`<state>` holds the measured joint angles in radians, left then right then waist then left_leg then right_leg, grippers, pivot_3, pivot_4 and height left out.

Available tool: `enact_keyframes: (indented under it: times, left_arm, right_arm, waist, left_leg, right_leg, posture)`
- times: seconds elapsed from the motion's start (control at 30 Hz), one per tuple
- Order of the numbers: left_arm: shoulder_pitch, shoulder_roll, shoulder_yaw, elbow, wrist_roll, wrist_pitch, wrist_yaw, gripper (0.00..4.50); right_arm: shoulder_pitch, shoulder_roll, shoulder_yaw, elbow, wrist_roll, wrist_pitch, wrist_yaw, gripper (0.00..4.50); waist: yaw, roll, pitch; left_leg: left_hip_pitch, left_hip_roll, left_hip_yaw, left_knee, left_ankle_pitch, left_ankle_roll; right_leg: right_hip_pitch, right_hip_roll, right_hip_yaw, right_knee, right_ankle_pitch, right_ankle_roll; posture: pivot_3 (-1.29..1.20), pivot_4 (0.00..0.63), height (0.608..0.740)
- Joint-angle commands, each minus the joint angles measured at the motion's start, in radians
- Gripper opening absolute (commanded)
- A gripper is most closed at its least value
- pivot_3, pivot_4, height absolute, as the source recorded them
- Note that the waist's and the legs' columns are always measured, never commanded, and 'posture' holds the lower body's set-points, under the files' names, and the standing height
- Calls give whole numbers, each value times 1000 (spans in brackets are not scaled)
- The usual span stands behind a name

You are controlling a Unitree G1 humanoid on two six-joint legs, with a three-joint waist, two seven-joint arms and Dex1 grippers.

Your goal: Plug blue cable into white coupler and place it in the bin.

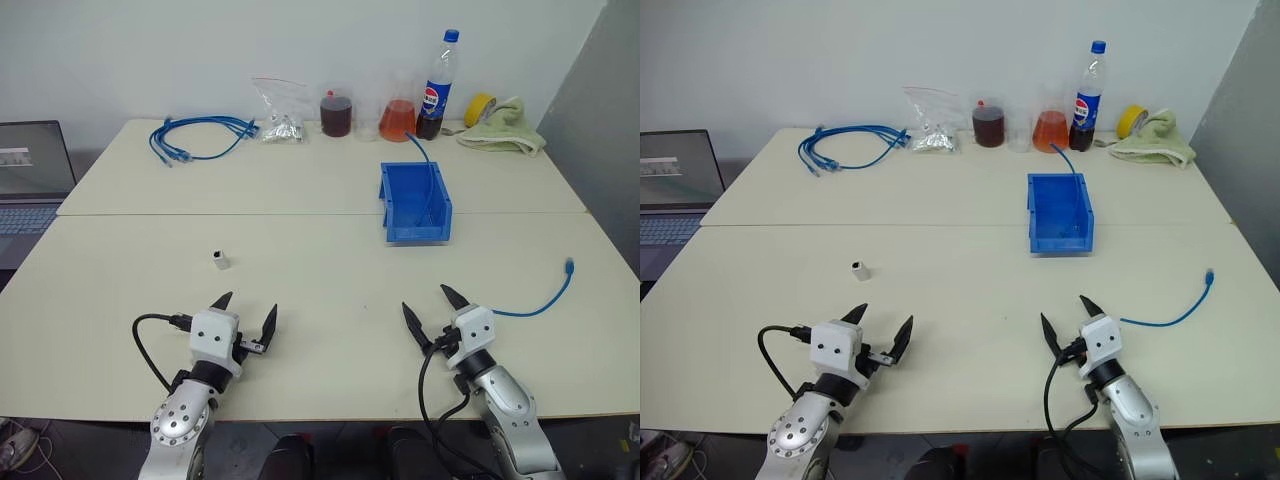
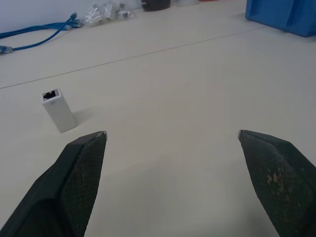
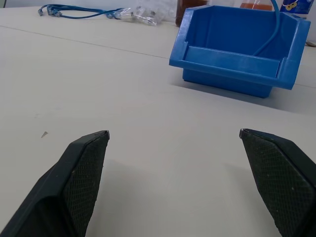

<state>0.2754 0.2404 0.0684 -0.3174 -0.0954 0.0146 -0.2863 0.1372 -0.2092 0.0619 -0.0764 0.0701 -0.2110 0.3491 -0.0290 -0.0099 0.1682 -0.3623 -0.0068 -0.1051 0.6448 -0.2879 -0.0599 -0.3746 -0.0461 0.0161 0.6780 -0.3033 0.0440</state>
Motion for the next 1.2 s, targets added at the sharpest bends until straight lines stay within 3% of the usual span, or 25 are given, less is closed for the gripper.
enact_keyframes:
  times: [0.03,0.83,1.2]
  left_arm:
    - [7,5,14,-38,-9,-22,-1,4458]
    - [12,12,23,-43,-39,-18,-30,4458]
    - [17,47,28,-68,-136,19,-122,4458]
  right_arm:
    - [-6,1,-3,-20,11,-25,6,4500]
    - [-18,2,-3,-9,8,-25,4,4500]
    - [-13,0,-6,-18,9,-26,3,4500]
  waist:
    - [0,0,0]
    - [0,0,0]
    - [0,0,0]
  left_leg:
    - [0,0,0,0,0,0]
    - [0,0,0,0,0,0]
    - [0,0,0,0,0,0]
  right_leg:
    - [0,0,0,0,0,0]
    - [0,0,0,0,0,0]
    - [0,0,0,0,0,0]
  posture:
    - [0,150,740]
    - [0,150,740]
    - [0,150,740]
